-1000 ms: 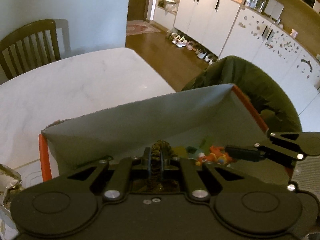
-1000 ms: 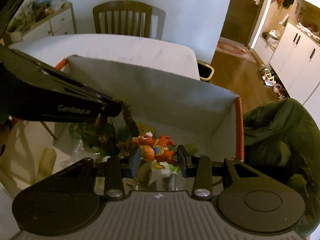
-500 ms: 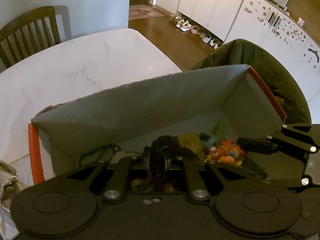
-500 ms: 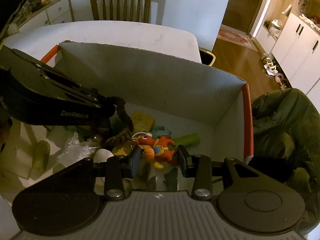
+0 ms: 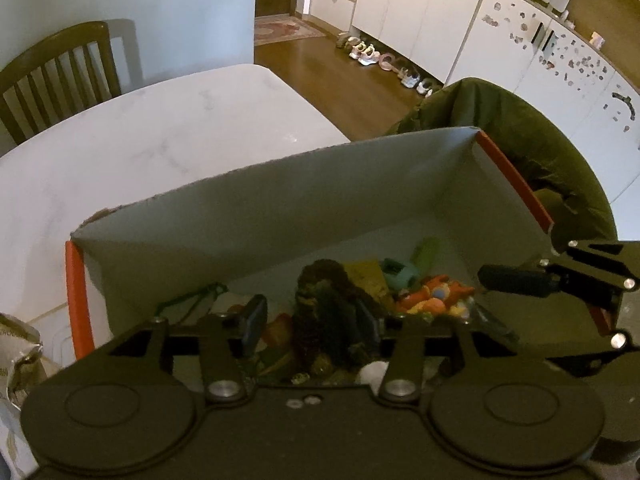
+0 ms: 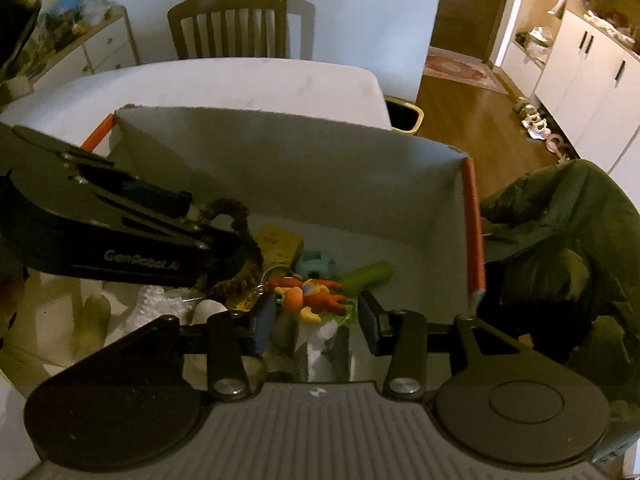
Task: Organize objects
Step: 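Lower the strap into the shoebox and open the left tool while the right tool releases the plush toy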
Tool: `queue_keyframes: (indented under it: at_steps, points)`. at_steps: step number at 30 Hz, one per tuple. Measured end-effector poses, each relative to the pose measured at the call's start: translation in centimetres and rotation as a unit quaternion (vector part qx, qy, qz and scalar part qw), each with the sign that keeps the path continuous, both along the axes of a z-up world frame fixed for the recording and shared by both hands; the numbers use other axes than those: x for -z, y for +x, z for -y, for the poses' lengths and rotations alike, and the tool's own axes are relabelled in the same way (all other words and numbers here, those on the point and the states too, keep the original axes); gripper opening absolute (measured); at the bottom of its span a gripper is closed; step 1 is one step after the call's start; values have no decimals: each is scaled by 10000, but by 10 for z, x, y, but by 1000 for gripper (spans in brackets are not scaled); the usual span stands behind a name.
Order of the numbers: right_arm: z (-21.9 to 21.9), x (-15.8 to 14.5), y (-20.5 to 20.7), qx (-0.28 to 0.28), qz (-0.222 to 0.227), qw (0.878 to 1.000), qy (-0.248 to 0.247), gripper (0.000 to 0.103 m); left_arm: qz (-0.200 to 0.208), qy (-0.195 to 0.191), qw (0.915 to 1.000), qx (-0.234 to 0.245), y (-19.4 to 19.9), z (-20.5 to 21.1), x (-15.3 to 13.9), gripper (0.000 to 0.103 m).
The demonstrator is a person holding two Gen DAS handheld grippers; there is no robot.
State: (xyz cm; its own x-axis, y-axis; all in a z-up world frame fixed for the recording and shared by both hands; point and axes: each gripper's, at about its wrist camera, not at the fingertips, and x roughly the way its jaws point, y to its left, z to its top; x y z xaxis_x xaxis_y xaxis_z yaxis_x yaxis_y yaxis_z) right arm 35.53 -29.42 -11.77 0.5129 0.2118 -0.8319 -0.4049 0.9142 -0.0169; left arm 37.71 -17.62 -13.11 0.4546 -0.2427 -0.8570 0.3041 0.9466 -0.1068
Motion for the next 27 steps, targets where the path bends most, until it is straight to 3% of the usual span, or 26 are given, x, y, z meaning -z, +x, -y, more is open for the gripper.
queue_keyframes:
  at_steps: [3, 19, 27]
  points:
    - [7, -9, -4, 84, 78, 9998, 166, 48, 137, -4, 9999, 19, -6, 0, -7, 60]
    - [32, -60, -38, 227, 542, 9941, 910, 52, 801, -265, 9964, 112, -56, -14, -62, 65]
    - [37, -85, -64, 129, 681, 9886, 1335, 58, 1115, -516, 9924, 91, -87, -28, -90, 72]
